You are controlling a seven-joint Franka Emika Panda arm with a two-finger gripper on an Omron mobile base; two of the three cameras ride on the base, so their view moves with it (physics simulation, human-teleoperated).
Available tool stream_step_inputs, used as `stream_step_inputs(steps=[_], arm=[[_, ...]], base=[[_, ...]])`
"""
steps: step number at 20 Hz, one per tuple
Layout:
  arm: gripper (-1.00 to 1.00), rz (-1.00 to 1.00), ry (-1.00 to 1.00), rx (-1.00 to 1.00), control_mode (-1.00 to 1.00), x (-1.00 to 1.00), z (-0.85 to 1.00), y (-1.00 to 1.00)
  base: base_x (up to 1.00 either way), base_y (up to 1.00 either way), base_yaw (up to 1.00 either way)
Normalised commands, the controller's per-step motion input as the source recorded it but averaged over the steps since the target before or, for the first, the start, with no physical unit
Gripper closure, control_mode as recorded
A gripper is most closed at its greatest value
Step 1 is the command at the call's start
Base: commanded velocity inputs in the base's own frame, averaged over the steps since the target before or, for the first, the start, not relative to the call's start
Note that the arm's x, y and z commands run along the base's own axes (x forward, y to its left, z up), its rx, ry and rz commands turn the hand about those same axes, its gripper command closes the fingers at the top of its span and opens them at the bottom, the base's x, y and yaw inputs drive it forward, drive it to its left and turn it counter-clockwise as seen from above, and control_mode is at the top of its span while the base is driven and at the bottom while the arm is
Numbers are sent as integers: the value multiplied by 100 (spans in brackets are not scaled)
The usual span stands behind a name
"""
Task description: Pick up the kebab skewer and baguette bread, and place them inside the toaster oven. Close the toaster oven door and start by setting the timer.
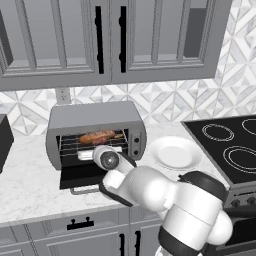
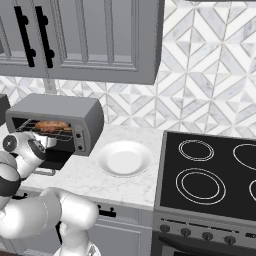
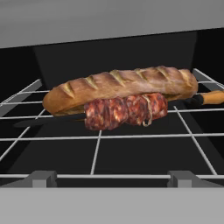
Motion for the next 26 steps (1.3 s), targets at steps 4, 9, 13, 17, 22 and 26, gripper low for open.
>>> stream_step_inputs(steps=[4, 9, 13, 17, 22, 26], arm=[[-100, 0, 0, 0, -100, 9, 0, 0], [-100, 0, 0, 0, -100, 5, 0, 0], [-100, 0, -1, 0, -100, 3, 0, 0], [-100, 0, -4, 0, -100, 3, 0, 0], [-100, 0, -8, 0, -100, 6, 0, 0], [-100, 0, -4, 0, -100, 17, 0, 0]], base=[[0, 0, 0], [0, 0, 0], [0, 0, 0], [0, 0, 0], [0, 0, 0], [0, 0, 0]])
